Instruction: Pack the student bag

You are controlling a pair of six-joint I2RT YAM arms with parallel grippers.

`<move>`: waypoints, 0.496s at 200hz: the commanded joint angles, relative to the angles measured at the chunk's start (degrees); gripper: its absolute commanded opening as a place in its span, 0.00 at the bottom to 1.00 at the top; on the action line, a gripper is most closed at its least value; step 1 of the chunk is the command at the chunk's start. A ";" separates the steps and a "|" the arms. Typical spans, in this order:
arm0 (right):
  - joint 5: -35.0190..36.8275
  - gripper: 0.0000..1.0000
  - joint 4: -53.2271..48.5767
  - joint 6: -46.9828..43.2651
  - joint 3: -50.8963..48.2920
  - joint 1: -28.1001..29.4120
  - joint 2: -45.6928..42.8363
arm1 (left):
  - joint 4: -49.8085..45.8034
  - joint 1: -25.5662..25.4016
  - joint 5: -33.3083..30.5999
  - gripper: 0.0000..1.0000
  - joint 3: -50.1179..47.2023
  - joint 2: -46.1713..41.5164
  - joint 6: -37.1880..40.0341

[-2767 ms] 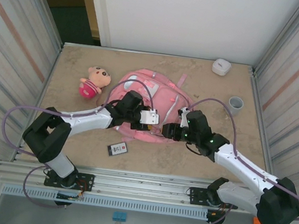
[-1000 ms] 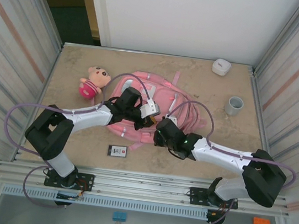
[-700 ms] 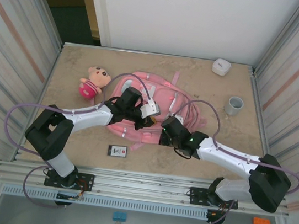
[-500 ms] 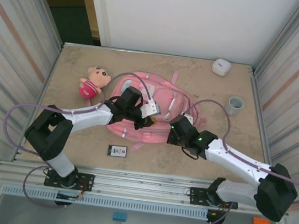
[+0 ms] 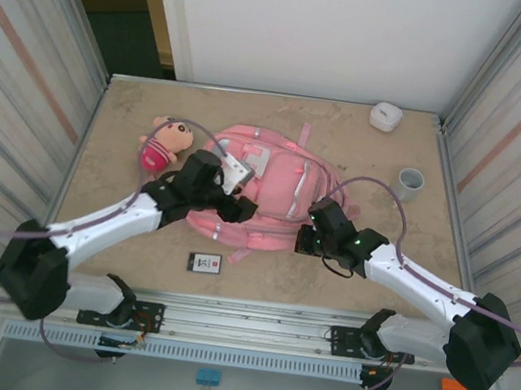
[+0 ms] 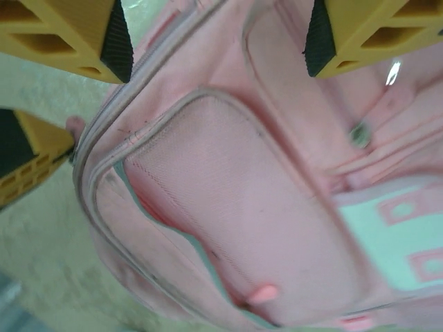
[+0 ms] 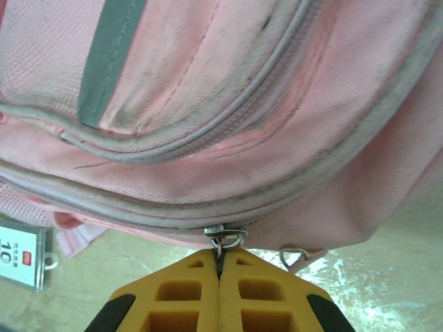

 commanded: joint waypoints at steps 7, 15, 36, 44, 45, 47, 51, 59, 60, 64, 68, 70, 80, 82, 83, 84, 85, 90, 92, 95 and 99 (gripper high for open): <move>-4.48 0.00 0.92 -3.02 0.07 0.25 0.83 | -3.36 0.36 -6.35 0.71 -8.42 -5.66 -21.02; -4.98 0.00 1.03 -3.15 0.13 0.29 1.14 | -3.05 0.40 -7.24 0.72 -10.43 -6.59 -24.08; -5.47 0.00 1.52 -3.12 0.38 1.34 2.36 | -3.57 0.56 -11.57 0.73 -13.28 -7.44 -28.35; -5.52 0.00 1.66 -3.02 0.48 1.89 2.76 | -2.89 0.74 -12.44 0.74 -13.68 -6.92 -28.44; -5.50 0.00 1.73 -3.02 0.52 1.97 2.90 | -2.71 0.84 -12.47 0.74 -13.74 -6.78 -28.45; -5.48 0.00 1.78 -2.95 0.56 2.09 3.03 | -2.48 1.02 -12.63 0.74 -13.85 -6.57 -28.45; -5.48 0.00 1.88 -2.85 0.76 2.52 3.34 | -1.81 1.42 -12.71 0.75 -14.11 -6.10 -28.38; -5.48 0.00 2.03 -2.60 1.02 3.25 3.88 | -0.43 2.67 -12.38 0.75 -14.35 -4.85 -28.41; -5.48 0.00 2.01 -2.63 1.15 3.35 3.94 | -0.24 2.86 -12.27 0.75 -14.34 -4.65 -28.39; -5.45 0.00 2.05 -2.50 1.41 3.86 4.17 | 0.66 3.70 -11.88 0.75 -14.41 -3.90 -28.30; -5.35 0.00 2.13 -2.36 1.57 4.19 4.47 | 1.75 4.66 -11.20 0.76 -14.50 -3.06 -28.07; -5.34 0.00 2.12 -2.28 1.66 4.49 4.61 | 2.42 5.20 -10.91 0.76 -14.55 -2.65 -27.96; -5.10 0.00 2.59 -1.73 2.10 5.67 5.25 | 5.44 7.73 -9.48 0.76 -14.30 -0.20 -27.39; -5.05 0.00 2.70 -1.58 2.18 5.83 5.44 | 6.00 8.43 -9.07 0.76 -14.06 0.33 -27.22; -5.05 0.00 2.78 -1.55 2.21 5.91 5.51 | 6.31 8.73 -8.86 0.76 -13.97 0.67 -27.18; -5.09 0.00 2.86 -1.45 2.22 5.96 5.60 | 6.60 9.01 -8.66 0.76 -13.89 0.83 -27.11; -5.11 0.00 2.90 -1.40 2.23 6.06 5.68 | 6.96 9.32 -8.43 0.76 -13.80 1.14 -26.99; -5.30 0.00 3.52 -1.03 2.18 6.60 6.00 | 8.40 10.72 -7.46 0.76 -13.27 2.48 -26.52; -5.35 0.00 3.75 -0.83 2.33 6.68 6.15 | 8.91 11.16 -7.14 0.76 -12.92 3.09 -26.28; -5.45 0.00 4.14 -0.56 2.45 6.94 6.43 | 9.47 11.93 -6.70 0.76 -12.40 3.97 -25.96; -5.64 0.00 4.64 -0.29 2.59 7.25 6.78 | 10.19 12.71 -6.27 0.76 -11.50 5.25 -25.45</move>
